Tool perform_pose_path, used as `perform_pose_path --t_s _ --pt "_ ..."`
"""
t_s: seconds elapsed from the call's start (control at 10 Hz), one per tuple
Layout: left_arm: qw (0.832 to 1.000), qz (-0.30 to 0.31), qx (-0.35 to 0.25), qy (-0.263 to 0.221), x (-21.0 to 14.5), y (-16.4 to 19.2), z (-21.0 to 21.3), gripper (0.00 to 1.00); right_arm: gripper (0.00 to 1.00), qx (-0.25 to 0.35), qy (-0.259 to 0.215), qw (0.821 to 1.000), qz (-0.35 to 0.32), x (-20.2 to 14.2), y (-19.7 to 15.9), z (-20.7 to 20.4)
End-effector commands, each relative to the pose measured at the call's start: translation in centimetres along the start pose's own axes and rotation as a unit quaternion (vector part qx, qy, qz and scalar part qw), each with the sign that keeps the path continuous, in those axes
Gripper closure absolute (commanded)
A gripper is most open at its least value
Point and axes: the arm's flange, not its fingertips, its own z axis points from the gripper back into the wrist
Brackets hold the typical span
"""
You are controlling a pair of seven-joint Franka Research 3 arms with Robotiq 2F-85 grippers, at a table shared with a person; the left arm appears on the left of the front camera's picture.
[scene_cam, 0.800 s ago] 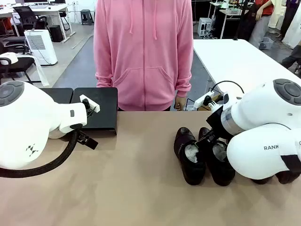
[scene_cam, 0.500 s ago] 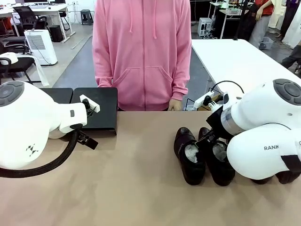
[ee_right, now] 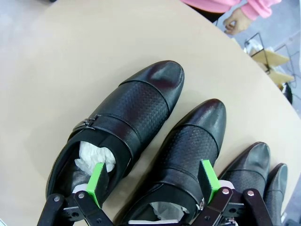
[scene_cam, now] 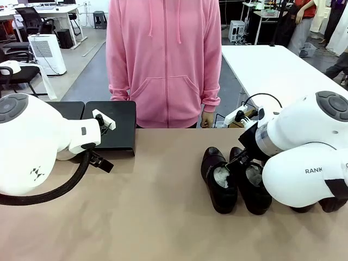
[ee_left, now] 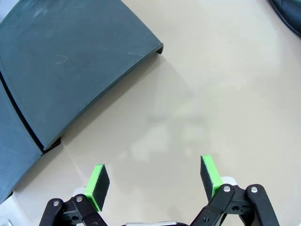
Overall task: Organize the shoes by placing them on the stand.
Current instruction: Pick up one Shoe and place it in the middle of the table.
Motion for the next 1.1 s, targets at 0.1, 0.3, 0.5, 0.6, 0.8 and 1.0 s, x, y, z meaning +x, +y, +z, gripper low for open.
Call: perform_pose_path --t_s 0.1,0.3,0.5,0.6,0.8,1.0 --pt "1.0 0.0 0.0 0.0 0.0 0.0 0.0 0.0 0.0 0.0 0.0 1.0 -0.001 0.0 0.0 0.0" --pt "1.0 0.0 0.0 0.0 0.0 0.0 0.0 0.0 0.0 0.0 0.0 1.0 -0.001 0.0 0.0 0.0" --pt "1.0 0.0 0.0 0.0 0.0 0.0 0.0 0.0 0.0 0.0 0.0 1.0 0.0 0.0 0.0 0.0" --pt "1.0 0.0 0.0 0.0 0.0 0.0 0.0 0.0 0.0 -0.016 -0.001 1.0 -0.002 0.4 -1.8 2.4" --pt "0.998 -0.002 -0.05 -0.024 0.7 2.4 5.4 0.0 0.0 0.0 -0.034 0.999 -0.021 0.5 -5.4 7.1" --pt "0.988 0.007 -0.152 -0.031 1.0 6.3 10.3 0.0 0.0 0.05 -0.077 0.995 -0.037 -0.2 -8.6 11.0"
